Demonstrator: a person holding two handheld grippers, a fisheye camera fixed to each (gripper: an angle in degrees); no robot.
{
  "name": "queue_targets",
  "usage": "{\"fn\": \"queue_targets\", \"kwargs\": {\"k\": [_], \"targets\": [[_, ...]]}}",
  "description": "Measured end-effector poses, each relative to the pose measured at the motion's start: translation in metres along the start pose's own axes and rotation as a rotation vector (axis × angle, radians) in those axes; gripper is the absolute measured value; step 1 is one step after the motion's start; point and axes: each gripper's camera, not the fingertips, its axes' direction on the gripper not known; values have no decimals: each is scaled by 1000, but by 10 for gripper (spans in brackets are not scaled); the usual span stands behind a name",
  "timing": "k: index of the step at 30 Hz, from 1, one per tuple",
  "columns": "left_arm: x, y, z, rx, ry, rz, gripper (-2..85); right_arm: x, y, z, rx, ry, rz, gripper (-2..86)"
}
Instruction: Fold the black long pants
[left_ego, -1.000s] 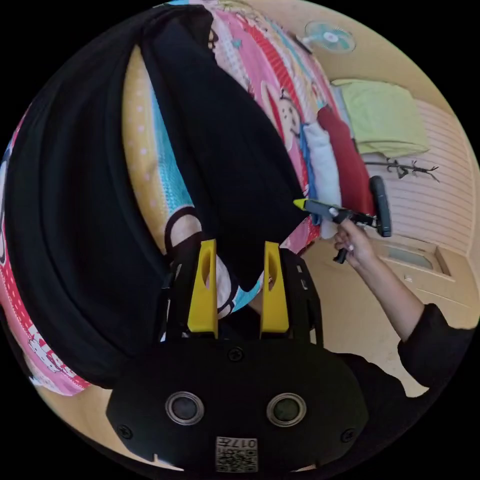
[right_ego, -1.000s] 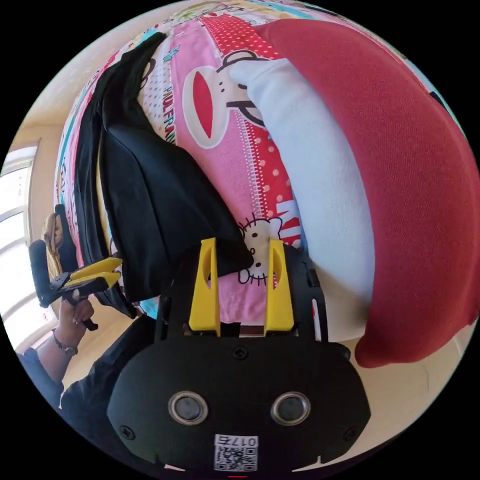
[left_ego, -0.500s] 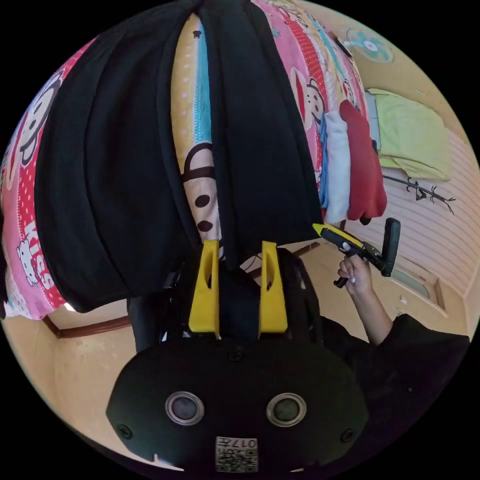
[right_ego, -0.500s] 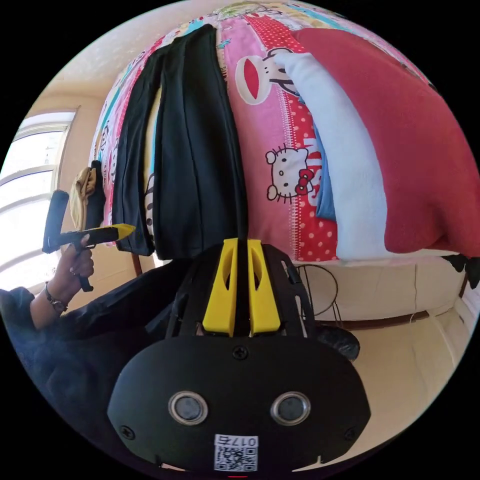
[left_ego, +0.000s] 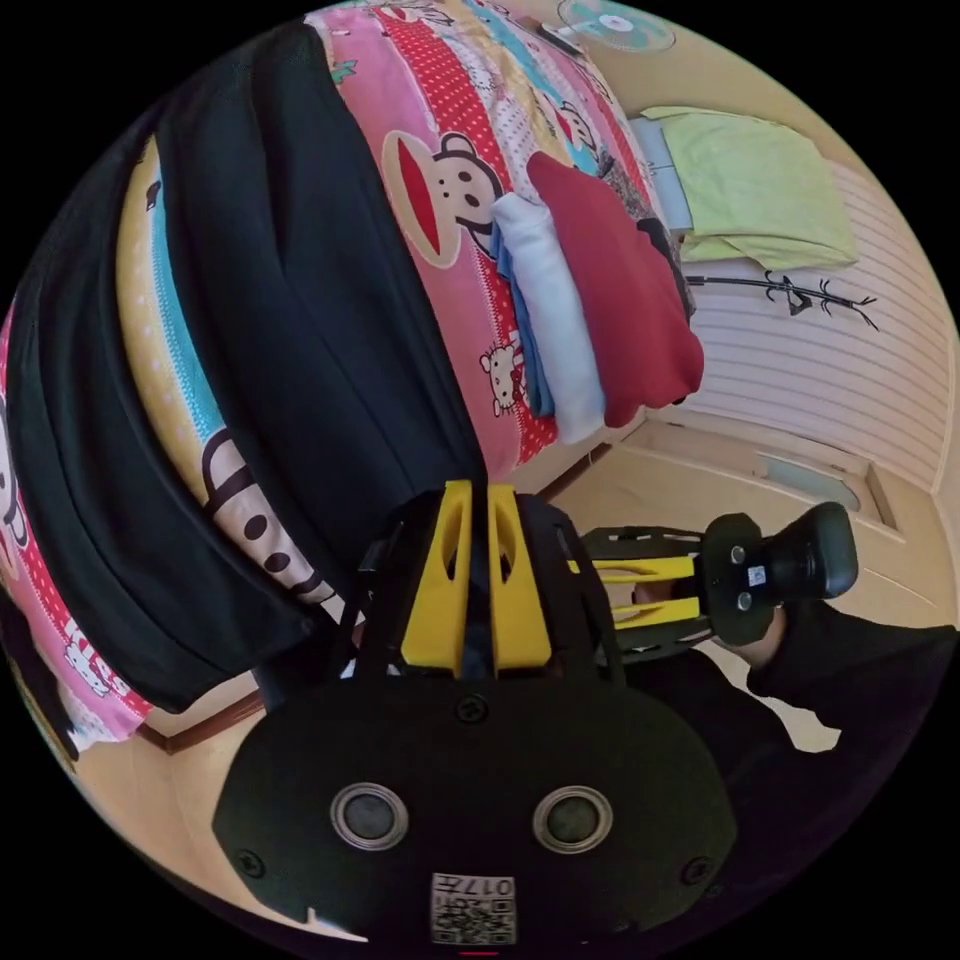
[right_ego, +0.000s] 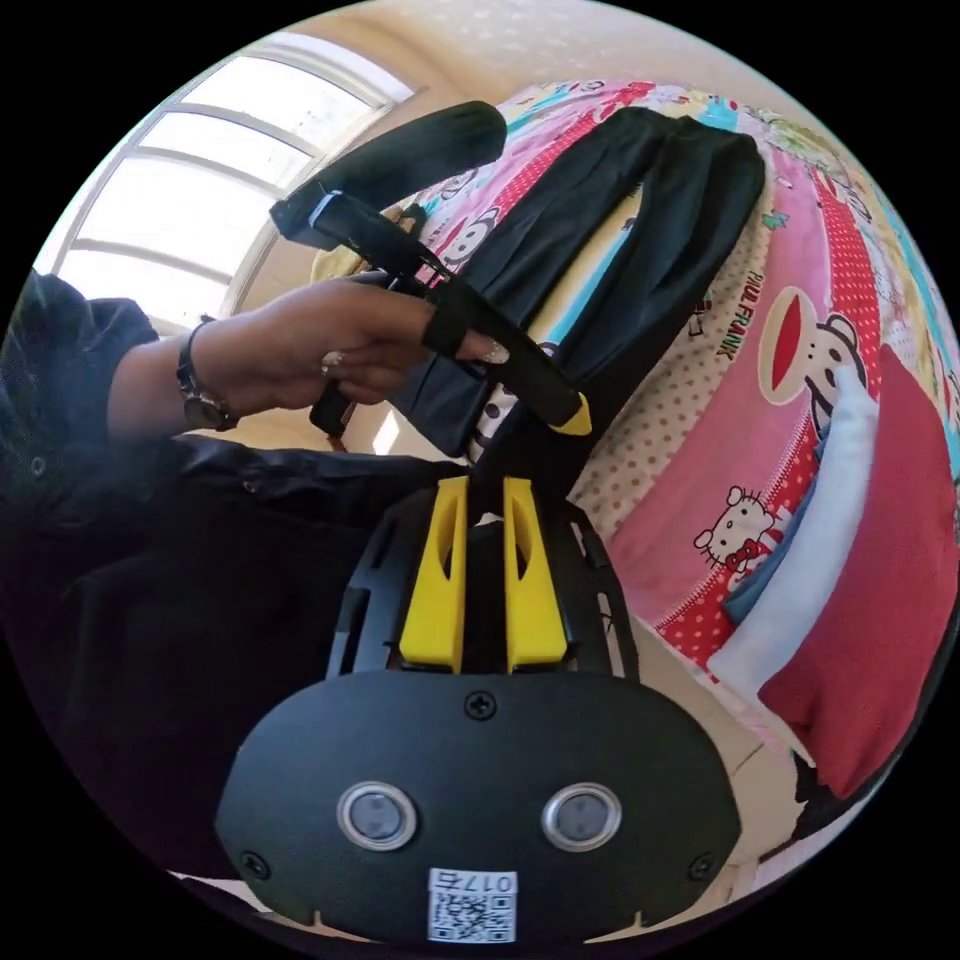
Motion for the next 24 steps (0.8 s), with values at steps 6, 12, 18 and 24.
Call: {"fn": "queue_targets", "kwargs": {"k": [6,12,18,24], "targets": [[-32,29,-15,105,112,-21,10,130,-92,-101,124,73,53,127],[-62,62,-19,233,282,-26,7,310,-274,-109,383,24,391,172],[-130,104,-24,392,585,-68,6,350,-349,-63,546,98,605,78],[-226,177,-21,637,1062,-183,2,252,-425,-61,641,183,355,29]]}}
